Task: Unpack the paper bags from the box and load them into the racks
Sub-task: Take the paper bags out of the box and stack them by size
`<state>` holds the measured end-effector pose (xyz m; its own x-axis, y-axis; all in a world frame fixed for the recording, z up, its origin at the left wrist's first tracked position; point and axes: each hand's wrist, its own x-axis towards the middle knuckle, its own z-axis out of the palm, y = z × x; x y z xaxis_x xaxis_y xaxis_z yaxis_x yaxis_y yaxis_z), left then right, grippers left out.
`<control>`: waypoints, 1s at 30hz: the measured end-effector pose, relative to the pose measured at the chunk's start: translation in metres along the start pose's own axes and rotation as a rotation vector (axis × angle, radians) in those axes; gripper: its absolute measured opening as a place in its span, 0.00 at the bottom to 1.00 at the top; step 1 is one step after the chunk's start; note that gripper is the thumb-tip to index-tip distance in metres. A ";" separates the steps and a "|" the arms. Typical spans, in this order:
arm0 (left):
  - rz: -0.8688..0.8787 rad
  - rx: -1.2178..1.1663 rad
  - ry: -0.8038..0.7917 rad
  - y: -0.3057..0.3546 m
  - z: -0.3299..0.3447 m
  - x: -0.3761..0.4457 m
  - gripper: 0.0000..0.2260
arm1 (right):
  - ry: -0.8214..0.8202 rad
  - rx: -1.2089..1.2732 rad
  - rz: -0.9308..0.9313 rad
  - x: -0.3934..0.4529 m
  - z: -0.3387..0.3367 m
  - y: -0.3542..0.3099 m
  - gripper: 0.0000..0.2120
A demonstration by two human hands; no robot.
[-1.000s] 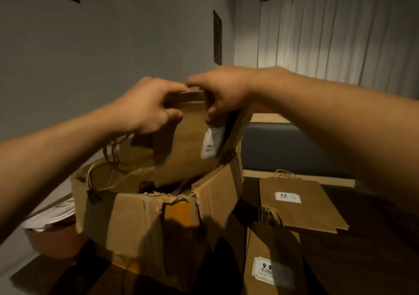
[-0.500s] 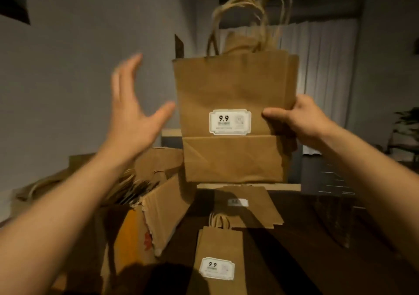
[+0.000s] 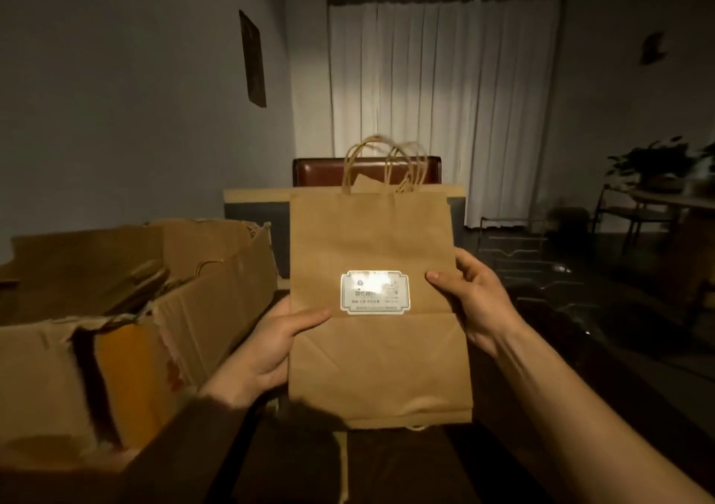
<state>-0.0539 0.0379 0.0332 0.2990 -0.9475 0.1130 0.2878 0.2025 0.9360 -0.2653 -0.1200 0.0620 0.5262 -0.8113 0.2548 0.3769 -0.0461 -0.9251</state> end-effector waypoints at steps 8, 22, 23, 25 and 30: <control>-0.003 0.124 0.130 -0.036 -0.014 -0.005 0.18 | 0.042 0.070 0.072 -0.010 -0.008 0.050 0.11; -0.187 -0.112 0.288 -0.040 -0.027 -0.020 0.20 | 0.003 0.029 0.135 -0.009 -0.003 0.063 0.05; -0.178 -0.097 0.299 -0.041 -0.029 -0.021 0.16 | -0.012 0.011 0.153 -0.008 -0.004 0.065 0.06; -0.171 -0.077 0.303 -0.041 -0.034 -0.022 0.12 | -0.053 -0.073 0.198 -0.005 -0.005 0.064 0.08; -0.226 -0.020 0.374 -0.045 -0.042 -0.017 0.18 | -0.034 -0.378 0.270 0.024 -0.013 0.062 0.06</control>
<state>-0.0337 0.0554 -0.0254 0.5343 -0.8144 -0.2263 0.4007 0.0084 0.9162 -0.2388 -0.1502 0.0071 0.5942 -0.8043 -0.0059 -0.0781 -0.0504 -0.9957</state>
